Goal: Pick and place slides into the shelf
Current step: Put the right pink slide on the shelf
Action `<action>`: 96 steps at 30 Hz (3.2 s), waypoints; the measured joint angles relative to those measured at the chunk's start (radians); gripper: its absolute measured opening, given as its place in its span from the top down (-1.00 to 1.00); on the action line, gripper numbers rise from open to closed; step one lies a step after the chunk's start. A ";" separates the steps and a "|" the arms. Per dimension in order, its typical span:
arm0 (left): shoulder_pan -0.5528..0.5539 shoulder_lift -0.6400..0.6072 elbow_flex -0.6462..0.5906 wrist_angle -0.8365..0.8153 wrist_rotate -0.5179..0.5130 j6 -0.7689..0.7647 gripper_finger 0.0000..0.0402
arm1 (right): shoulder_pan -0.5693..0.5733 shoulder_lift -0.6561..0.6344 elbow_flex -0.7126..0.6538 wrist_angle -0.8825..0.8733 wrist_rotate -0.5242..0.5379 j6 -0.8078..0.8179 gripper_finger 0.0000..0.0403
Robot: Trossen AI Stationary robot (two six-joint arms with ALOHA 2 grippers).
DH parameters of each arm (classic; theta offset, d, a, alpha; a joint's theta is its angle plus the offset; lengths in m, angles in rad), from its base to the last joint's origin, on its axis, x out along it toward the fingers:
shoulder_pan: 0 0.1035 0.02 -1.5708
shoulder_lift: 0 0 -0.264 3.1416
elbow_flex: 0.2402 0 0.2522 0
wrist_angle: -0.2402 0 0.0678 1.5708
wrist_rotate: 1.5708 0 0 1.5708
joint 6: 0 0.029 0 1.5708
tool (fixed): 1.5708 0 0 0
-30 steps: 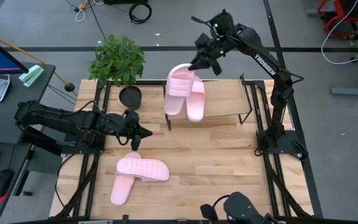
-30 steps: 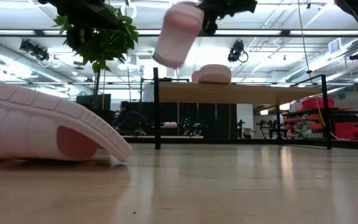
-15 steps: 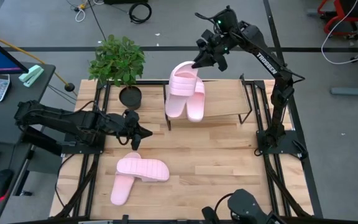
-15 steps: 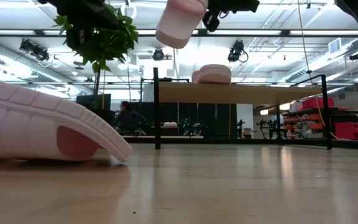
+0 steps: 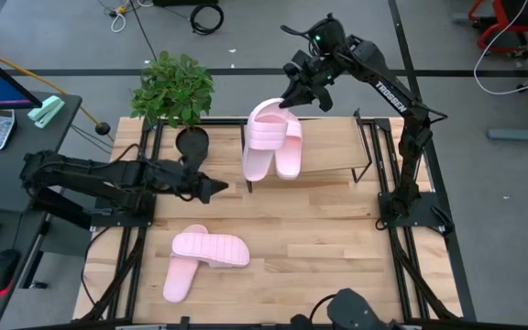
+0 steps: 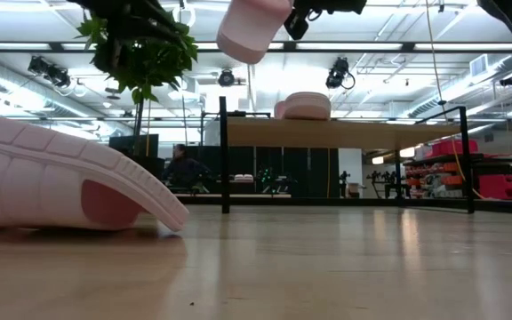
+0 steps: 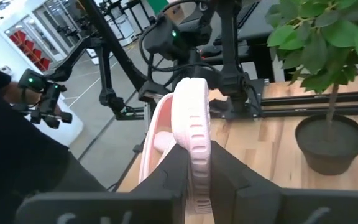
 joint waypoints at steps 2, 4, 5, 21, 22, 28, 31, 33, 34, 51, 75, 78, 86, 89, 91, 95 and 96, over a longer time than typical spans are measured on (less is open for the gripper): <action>0.010 0.000 0.000 0.016 -0.009 0.028 0.75 | -0.006 0.000 0.000 0.000 0.010 -0.013 0.80; 0.018 0.000 0.000 0.025 -0.011 0.041 0.74 | -0.014 0.000 0.000 0.001 0.025 -0.023 0.80; 0.021 0.000 0.000 0.023 -0.010 0.041 0.74 | -0.020 0.000 0.000 0.000 0.029 -0.023 0.80; 0.090 0.000 0.000 0.075 -0.089 0.088 0.54 | 0.061 0.001 -0.001 -0.030 0.041 -0.041 0.80; 0.092 0.000 0.000 0.105 -0.089 0.100 0.50 | 0.069 0.001 -0.001 -0.030 0.060 -0.046 0.80; 0.091 0.000 0.000 0.242 -0.064 0.193 0.26 | 0.094 0.001 -0.001 0.000 0.103 -0.049 0.80; 0.091 0.002 0.000 0.247 -0.046 0.221 0.13 | 0.098 0.001 -0.001 0.025 0.111 -0.027 0.80; 0.091 0.014 0.000 0.247 -0.044 0.241 0.04 | 0.098 0.001 -0.001 0.048 0.113 -0.009 0.80; 0.089 0.016 0.000 0.239 -0.042 0.250 0.00 | 0.098 0.001 -0.001 0.062 0.114 0.001 0.80; 0.089 0.099 0.001 0.232 -0.062 0.341 -0.30 | 0.114 0.001 -0.001 0.151 0.071 0.118 0.80; 0.092 0.099 0.000 0.233 -0.080 0.324 0.61 | 0.161 0.000 0.000 0.201 0.139 0.133 0.28; 0.092 0.099 0.000 0.235 -0.084 0.316 0.61 | 0.161 0.000 0.000 0.204 0.158 0.124 0.10; 0.092 0.099 0.000 0.269 -0.084 0.230 0.61 | 0.154 -0.069 0.000 0.255 0.289 0.039 -0.21; 0.093 0.099 0.000 0.326 -0.083 0.136 0.61 | 0.150 -0.113 0.000 0.259 0.426 -0.008 -0.28; 0.100 0.099 0.000 0.368 -0.084 0.047 0.61 | 0.152 -0.141 0.000 0.259 0.534 -0.026 -0.30; 0.126 0.103 0.000 0.381 -0.091 -0.097 0.61 | 0.152 -0.199 0.000 0.246 0.657 -0.033 -0.31; 0.131 0.110 0.000 0.387 -0.094 -0.124 0.61 | 0.152 -0.211 0.000 0.237 0.670 -0.034 -0.31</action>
